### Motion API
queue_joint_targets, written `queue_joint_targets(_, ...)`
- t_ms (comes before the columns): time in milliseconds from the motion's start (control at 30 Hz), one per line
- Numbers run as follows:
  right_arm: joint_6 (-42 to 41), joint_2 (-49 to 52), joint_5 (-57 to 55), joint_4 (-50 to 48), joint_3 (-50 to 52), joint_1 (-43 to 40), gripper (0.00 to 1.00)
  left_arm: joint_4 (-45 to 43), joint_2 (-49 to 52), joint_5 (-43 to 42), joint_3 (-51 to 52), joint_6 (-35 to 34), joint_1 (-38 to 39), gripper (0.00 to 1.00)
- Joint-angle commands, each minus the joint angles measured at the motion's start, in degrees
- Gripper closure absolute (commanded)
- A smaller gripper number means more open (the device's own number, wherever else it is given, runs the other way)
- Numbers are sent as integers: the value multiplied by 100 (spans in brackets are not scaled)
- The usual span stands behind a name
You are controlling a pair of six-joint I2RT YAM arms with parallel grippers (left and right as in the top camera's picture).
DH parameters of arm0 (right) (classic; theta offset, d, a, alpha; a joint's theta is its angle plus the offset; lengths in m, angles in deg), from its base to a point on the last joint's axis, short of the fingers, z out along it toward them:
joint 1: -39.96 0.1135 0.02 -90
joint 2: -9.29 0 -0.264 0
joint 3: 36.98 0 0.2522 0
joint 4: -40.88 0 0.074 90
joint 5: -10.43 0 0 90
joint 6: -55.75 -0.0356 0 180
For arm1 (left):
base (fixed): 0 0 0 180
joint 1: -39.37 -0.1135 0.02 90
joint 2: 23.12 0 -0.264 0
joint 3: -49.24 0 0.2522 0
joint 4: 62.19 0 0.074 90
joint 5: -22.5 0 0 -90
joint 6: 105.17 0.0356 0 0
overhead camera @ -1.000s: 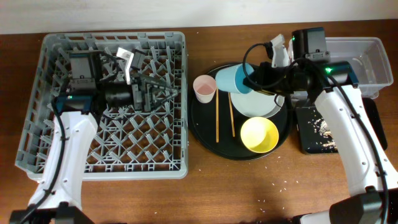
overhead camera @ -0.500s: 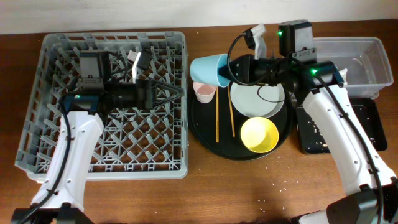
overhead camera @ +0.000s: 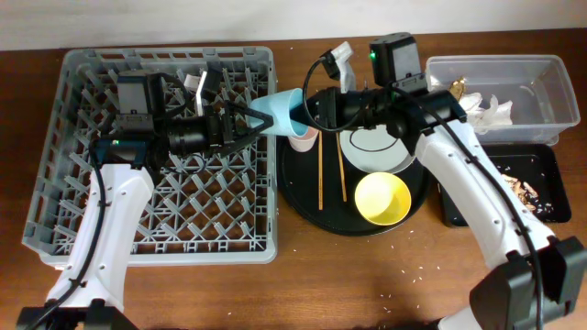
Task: Sort waste into correct bins and load items into the dishwasher rack
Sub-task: 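Hand the blue cup from the right gripper to the left gripper, then place the blue cup upside down in the dish rack with the left gripper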
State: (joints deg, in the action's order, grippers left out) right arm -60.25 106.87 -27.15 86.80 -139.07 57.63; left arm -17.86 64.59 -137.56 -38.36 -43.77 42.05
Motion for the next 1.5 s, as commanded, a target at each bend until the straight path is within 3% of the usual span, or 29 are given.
queue_joint_targets(0, -70, -7, 415, -142, -81, 7, 96, -382, 13, -651, -105, -118, -4, 1)
queue_joint_targets(133, -160, -2, 859, -415, -81, 7, 96, -1123, 26, -1115, -105, -413, -4, 1)
queue_joint_targets(367, -348, 2, 1123, -907, -81, 7, 96, -1147, 92, -1141, -105, -450, -4, 1)
queue_joint_targets(500, -348, 153, 1147, -907, -81, 7, 96, -1169, 144, -1141, -105, -619, -4, 10)
queue_joint_targets(933, -345, 610, 1340, -1250, -81, 393, 96, -1414, 144, -1226, -105, -678, -7, 11)
queue_joint_targets(1233, -350, 769, 1335, -1366, -81, 476, 96, -1432, 144, -1204, -105, -675, -7, 42)
queue_joint_targets(1267, -350, 769, 1335, -1399, -81, 476, 87, -1432, 144, -1202, -105, -675, -4, 42)
queue_joint_targets(1333, -348, 769, 1335, -1405, -81, 476, 54, -1432, 144, -1202, -105, -675, -7, 43)
queue_joint_targets(1467, -345, 769, 1292, -1403, -81, 476, 27, -1434, 144, -1062, -105, -671, -7, 50)
